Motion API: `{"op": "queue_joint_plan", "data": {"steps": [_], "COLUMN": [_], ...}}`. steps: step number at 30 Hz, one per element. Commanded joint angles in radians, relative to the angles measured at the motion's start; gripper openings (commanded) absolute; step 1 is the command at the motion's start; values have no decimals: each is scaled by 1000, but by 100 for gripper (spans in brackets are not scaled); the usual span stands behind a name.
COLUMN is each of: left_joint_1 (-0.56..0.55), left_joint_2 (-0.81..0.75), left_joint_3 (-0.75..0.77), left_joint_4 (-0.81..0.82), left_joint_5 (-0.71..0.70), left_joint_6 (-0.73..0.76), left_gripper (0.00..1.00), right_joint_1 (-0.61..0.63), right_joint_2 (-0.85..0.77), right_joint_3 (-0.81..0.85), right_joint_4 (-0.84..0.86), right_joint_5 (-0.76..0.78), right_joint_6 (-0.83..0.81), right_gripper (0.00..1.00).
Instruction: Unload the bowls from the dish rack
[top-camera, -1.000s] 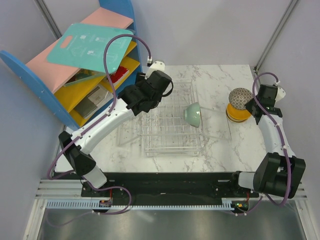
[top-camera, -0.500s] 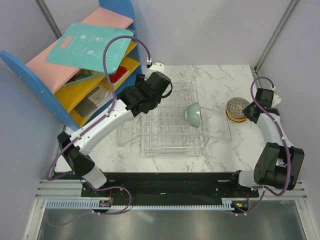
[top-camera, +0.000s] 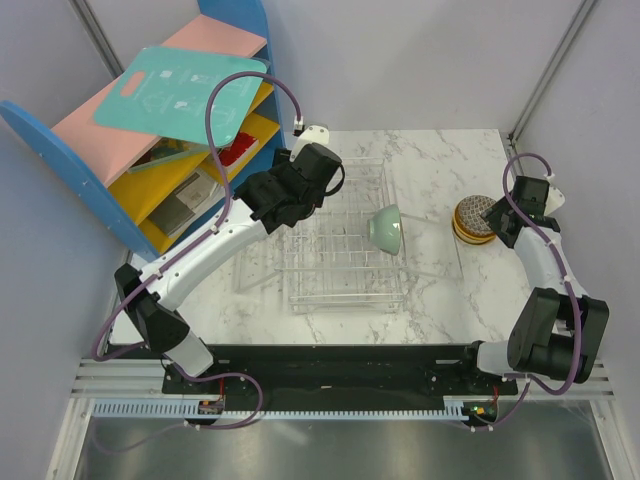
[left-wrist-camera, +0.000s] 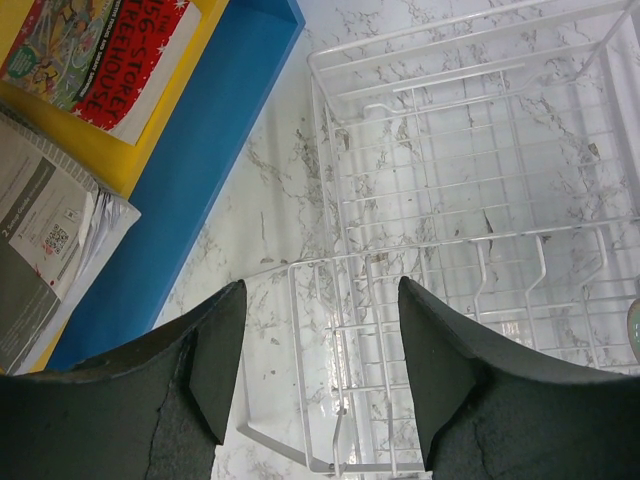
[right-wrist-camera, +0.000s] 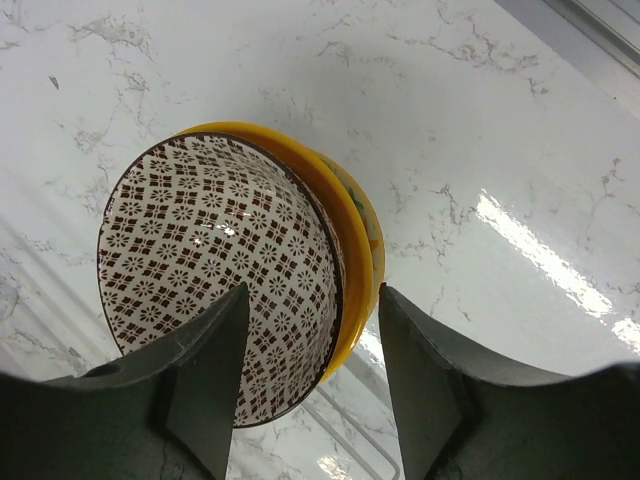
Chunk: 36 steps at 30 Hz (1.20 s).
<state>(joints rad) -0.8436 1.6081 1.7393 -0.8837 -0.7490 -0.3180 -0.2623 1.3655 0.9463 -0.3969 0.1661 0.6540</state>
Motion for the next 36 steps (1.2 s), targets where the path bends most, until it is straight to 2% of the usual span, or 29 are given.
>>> {"op": "queue_joint_plan", "data": {"steps": [1, 7, 8, 10, 13, 18, 20, 23, 31, 36], "left_joint_1": [0, 0, -2, -20, -66, -158, -195, -212, -276, -302], "left_joint_2": [-20, 12, 27, 35, 70, 183, 239, 295, 423, 452], "left_joint_3": [9, 48, 58, 83, 144, 262, 316, 385, 563, 571], "left_joint_4": [28, 25, 23, 28, 31, 26, 20, 5, -60, -69], "left_joint_5": [-1, 52, 86, 103, 123, 116, 103, 143, 114, 125], "left_joint_6": [-29, 2, 7, 7, 33, 137, 149, 158, 200, 211], "left_gripper": [68, 71, 72, 72, 73, 73, 73, 72, 73, 73], "right_joint_1": [-2, -2, -2, -2, -2, -2, -2, -2, -2, -2], "right_joint_2": [7, -48, -89, -141, -201, -216, -210, -216, -235, -236], "right_joint_3": [2, 29, 38, 34, 42, 60, 75, 43, -78, -112], "right_joint_4": [16, -37, -66, -82, -115, -94, -56, -10, 72, 86], "right_joint_5": [1, 41, 64, 122, 139, 20, -121, -218, -304, -309], "right_joint_6": [15, 7, 10, 21, 35, 72, 58, 85, 114, 102], "right_gripper": [62, 64, 72, 79, 82, 82, 82, 82, 82, 82]}}
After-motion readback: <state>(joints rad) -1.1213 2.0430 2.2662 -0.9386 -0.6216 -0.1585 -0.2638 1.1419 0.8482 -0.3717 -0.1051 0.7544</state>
